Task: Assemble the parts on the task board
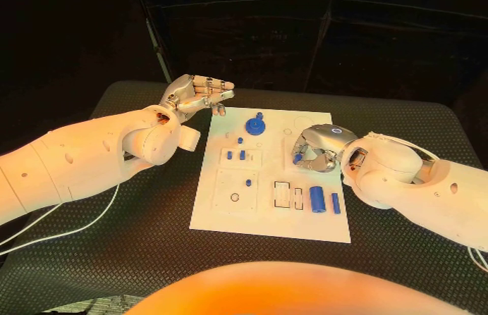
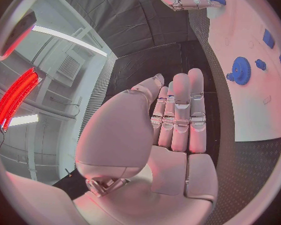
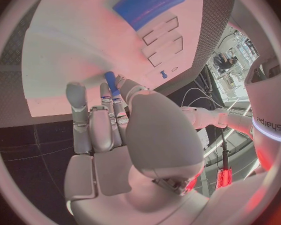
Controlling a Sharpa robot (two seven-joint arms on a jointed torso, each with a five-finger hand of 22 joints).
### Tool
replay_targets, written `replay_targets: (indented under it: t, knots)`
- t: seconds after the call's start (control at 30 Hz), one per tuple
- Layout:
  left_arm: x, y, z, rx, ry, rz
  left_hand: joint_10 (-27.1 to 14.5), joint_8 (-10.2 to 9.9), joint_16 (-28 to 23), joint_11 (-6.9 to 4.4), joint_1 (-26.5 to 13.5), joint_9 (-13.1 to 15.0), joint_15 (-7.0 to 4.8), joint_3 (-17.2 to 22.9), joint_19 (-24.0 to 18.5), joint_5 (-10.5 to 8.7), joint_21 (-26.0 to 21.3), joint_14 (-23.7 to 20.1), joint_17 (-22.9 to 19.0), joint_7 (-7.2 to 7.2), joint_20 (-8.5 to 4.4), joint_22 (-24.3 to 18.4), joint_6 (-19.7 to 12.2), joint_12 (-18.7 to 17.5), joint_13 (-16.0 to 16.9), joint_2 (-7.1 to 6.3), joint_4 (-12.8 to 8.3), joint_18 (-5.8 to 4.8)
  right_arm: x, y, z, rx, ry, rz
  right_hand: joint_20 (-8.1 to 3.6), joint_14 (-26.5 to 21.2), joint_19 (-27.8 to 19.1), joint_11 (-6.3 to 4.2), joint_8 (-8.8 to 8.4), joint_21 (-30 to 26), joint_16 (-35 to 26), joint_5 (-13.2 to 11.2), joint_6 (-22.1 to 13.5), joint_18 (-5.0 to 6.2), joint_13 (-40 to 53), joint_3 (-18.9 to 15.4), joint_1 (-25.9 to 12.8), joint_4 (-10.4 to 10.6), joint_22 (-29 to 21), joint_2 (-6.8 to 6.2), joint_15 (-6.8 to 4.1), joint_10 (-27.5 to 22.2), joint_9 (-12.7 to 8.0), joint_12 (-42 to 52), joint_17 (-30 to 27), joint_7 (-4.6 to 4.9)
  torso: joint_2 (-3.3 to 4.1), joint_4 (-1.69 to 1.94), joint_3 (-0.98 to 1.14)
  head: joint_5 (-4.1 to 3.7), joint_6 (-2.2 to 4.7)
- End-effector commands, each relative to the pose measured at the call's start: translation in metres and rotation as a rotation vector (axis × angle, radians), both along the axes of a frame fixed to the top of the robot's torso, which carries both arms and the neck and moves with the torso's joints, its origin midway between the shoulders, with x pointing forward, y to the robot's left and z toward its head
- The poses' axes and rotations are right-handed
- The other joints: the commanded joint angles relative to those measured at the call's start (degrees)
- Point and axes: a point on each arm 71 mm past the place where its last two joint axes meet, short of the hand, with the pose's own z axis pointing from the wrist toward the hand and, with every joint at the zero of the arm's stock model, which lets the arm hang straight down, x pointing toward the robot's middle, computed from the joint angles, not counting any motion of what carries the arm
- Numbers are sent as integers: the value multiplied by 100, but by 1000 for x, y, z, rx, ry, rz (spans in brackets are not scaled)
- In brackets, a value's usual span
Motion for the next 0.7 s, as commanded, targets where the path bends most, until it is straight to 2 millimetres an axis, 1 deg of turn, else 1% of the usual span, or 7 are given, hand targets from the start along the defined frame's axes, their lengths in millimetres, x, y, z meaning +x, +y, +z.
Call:
replay_targets:
  t: [0.03, 0.23, 0.43, 0.5, 0.57, 0.7]
  knots:
    - [0, -1, 1, -11, -4, -10, -37, -30, -37, -2, -9, -7, 10, -35, -31, -19, -26, -47, -8, 36, 7, -5, 3, 20, -8, 48, -5, 73, 1, 0, -2, -16, 16, 9, -3, 227, 54, -20, 48, 39, 36, 21, 118, 19, 5, 96, 32, -22, 31, 59, -45, 140, 12, -69, 9, -5, -4, -3, -1, 1, -11]
    - [0, -1, 1, -12, -3, -10, -37, -30, -37, -2, -9, -7, 10, -35, -31, -19, -26, -47, -8, 36, 7, -5, 3, 20, -8, 48, -5, 73, 4, 1, -3, -20, 7, 1, -26, 229, 60, -38, 59, 71, 51, -61, 226, 13, 5, 267, 66, -74, 65, 77, -64, 301, 6, -207, 22, -20, -5, -3, -2, -3, -16]
    - [0, -1, 1, -11, -3, -10, -37, -30, -37, -2, -9, -7, 10, -35, -31, -19, -26, -47, -8, 36, 7, -5, 3, 20, -8, 48, -5, 73, 5, 2, -2, -9, -13, 1, -34, 230, 64, -53, 59, 94, 60, -66, 279, 11, 9, 363, 68, -114, 90, 71, -72, 383, 2, -293, 30, -28, -5, 1, -2, -7, -25]
    - [0, -1, 1, -11, -3, -10, -37, -30, -37, -2, -9, -7, 10, -35, -31, -19, -26, -47, -8, 36, 7, -5, 3, 20, -8, 48, -5, 73, 5, 3, 0, 5, -29, -2, -36, 230, 66, -57, 62, 100, 60, -60, 298, 10, 12, 380, 58, -119, 97, 67, -74, 413, 2, -308, 27, -28, -5, -1, -3, -3, -28]
    - [0, -1, 1, -11, -3, -9, -37, -30, -37, -2, -9, -7, 10, -35, -31, -19, -26, -47, -8, 36, 7, -5, 3, 20, -8, 48, -5, 73, 4, 3, 3, 29, -55, -6, -42, 230, 73, -71, 70, 116, 62, -54, 343, 7, 25, 388, -9, -110, 118, 24, -85, 509, 3, -331, 23, -36, -11, -11, -2, 0, -25]
    - [0, 0, 1, -11, -3, -10, -37, -30, -37, -2, -9, -7, 10, -35, -31, -19, -26, -47, -8, 36, 7, -5, 3, 20, -8, 48, -5, 73, 1, 2, 9, 67, -93, -7, -49, 231, 85, -84, 82, 131, 65, -45, 387, 4, 33, 406, -49, -101, 143, 19, -94, 575, 6, -350, 23, -45, -13, -13, 2, -3, -24]
